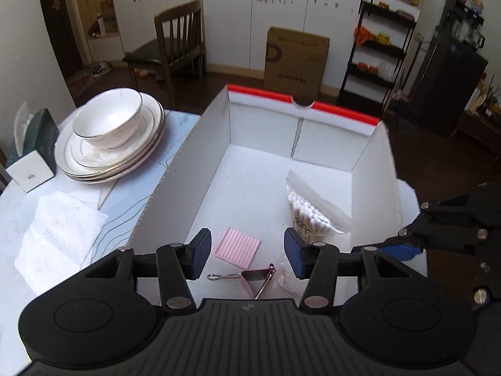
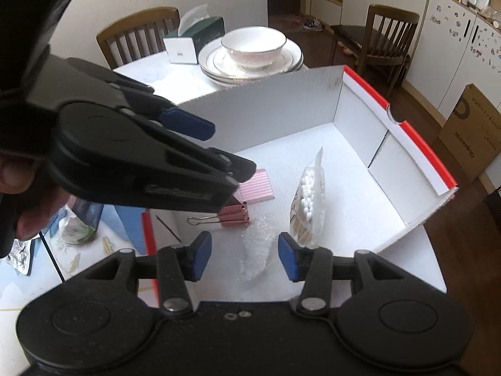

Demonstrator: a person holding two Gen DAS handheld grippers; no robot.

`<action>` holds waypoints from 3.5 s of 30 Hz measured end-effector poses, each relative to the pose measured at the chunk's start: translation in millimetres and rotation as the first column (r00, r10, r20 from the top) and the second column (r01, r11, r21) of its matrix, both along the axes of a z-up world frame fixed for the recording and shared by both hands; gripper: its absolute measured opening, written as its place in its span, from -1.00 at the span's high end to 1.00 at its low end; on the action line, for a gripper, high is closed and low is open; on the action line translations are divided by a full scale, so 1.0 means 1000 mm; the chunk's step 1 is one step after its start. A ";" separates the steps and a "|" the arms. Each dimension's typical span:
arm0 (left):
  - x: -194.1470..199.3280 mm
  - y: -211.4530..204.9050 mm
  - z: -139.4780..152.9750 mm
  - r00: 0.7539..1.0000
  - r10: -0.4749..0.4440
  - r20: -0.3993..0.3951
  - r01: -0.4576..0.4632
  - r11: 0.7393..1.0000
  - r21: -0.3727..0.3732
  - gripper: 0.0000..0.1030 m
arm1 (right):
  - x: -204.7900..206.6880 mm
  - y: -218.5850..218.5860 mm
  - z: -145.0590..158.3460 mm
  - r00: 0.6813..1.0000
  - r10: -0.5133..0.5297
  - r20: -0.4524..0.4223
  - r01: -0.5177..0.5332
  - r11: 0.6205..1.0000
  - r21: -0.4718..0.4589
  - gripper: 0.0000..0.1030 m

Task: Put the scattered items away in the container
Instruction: 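Lower and open both grippers to release the bead bag and pad into the box, then withdraw both grippers from the box toward the remaining table items, then grasp the white-blue wipes pack with the right gripper while the left grasps the silver blister pack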

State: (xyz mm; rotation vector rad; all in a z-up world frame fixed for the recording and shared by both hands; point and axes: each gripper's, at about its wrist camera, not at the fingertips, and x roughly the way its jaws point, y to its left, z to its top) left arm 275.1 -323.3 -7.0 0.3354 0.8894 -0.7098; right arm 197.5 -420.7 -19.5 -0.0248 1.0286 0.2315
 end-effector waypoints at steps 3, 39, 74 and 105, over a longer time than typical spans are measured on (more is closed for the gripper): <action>-0.012 0.012 0.011 1.000 0.008 0.026 -0.007 1.000 -0.030 -0.09 | -0.006 0.000 0.006 1.000 -0.007 0.022 0.007 1.000 0.003 -0.05; -0.142 0.202 0.061 0.952 0.220 0.211 -0.167 0.956 -0.241 -0.98 | -0.085 0.095 0.062 0.981 0.005 0.194 -0.008 1.000 0.017 -0.78; -0.212 0.348 -0.040 0.903 0.390 0.182 -0.370 0.919 -0.134 -0.99 | -0.095 0.206 0.005 0.983 0.112 0.144 -0.111 0.994 -0.013 -0.85; -0.169 0.356 -0.111 0.993 0.036 0.111 -0.036 0.999 -0.004 -0.99 | 0.011 0.241 -0.059 0.993 0.116 0.037 -0.112 0.989 -0.092 -0.83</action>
